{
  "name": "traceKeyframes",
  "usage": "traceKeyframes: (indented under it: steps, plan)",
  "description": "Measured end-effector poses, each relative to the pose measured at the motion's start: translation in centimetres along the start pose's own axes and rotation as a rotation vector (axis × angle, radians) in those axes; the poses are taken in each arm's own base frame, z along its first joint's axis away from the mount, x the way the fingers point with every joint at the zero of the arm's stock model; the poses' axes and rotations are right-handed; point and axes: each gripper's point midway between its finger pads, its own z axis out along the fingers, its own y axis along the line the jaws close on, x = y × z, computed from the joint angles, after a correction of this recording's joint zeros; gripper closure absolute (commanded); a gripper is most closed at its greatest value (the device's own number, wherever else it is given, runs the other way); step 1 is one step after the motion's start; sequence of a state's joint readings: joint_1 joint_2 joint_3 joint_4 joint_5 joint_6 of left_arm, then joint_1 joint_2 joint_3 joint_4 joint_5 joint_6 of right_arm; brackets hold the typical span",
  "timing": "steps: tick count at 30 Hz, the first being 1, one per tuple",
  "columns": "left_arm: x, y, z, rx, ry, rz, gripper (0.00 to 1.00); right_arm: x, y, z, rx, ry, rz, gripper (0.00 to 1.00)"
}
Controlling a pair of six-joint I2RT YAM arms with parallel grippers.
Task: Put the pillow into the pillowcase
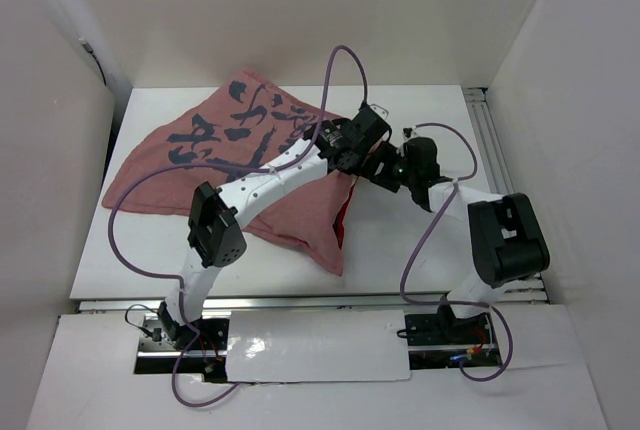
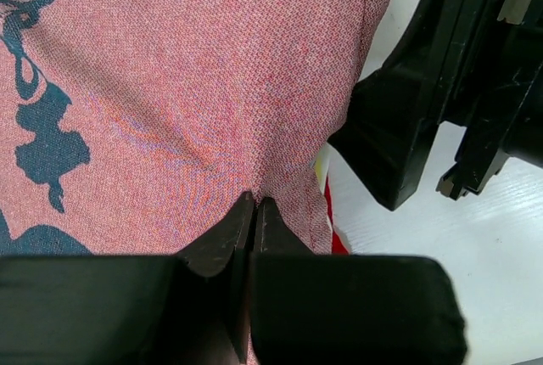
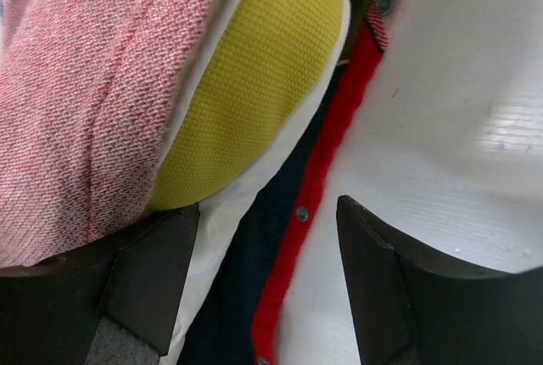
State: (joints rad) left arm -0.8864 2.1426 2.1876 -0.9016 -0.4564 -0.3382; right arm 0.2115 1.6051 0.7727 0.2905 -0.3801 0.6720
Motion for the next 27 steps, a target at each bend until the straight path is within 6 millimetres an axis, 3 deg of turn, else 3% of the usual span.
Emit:
traceKeyframes:
  steps: [3,9,12,18,19,20,23,24,25,27]
  plan:
    - [0.1,0.2,-0.2,-0.001,0.003,0.003,0.84,-0.2,0.9,-0.4,-0.019,-0.01,-0.005,0.27]
    - [-0.2,-0.1,-0.6,0.016,-0.006,0.001,0.55,-2.0,4.0,-2.1,-0.089,-0.075,-0.036,0.27]
    - [-0.3,-0.4,-0.9,0.029,-0.011,-0.001,0.44,-2.2,4.9,-2.4,-0.115,-0.085,-0.044,0.27]
    - [0.3,-0.5,-0.9,0.045,0.005,0.008,0.37,-2.1,5.1,-2.2,-0.13,-0.076,-0.036,0.27]
    - [0.7,-0.6,-0.9,0.05,0.013,0.013,0.35,-2.0,5.0,-2.0,-0.13,-0.072,-0.033,0.33]
    - [1.0,-0.6,-0.8,0.054,0.019,0.022,0.35,-1.9,4.9,-1.8,-0.135,-0.067,-0.032,0.51]
    - [2.2,-0.9,-0.4,0.063,0.042,0.037,0.35,-1.7,5.0,-1.3,-0.154,-0.059,-0.017,0.68]
    - [2.8,-0.9,-0.2,0.063,0.055,0.043,0.35,-1.7,5.2,-1.1,-0.165,-0.06,-0.013,0.95]
    - [3.5,-1.0,0.0,0.062,0.07,0.052,0.35,-1.7,5.2,-1.1,-0.172,-0.06,-0.017,1.0]
    - [4.6,-1.1,0.3,0.058,0.091,0.065,0.35,-1.7,5.4,-1.0,-0.184,-0.057,-0.005,1.0]
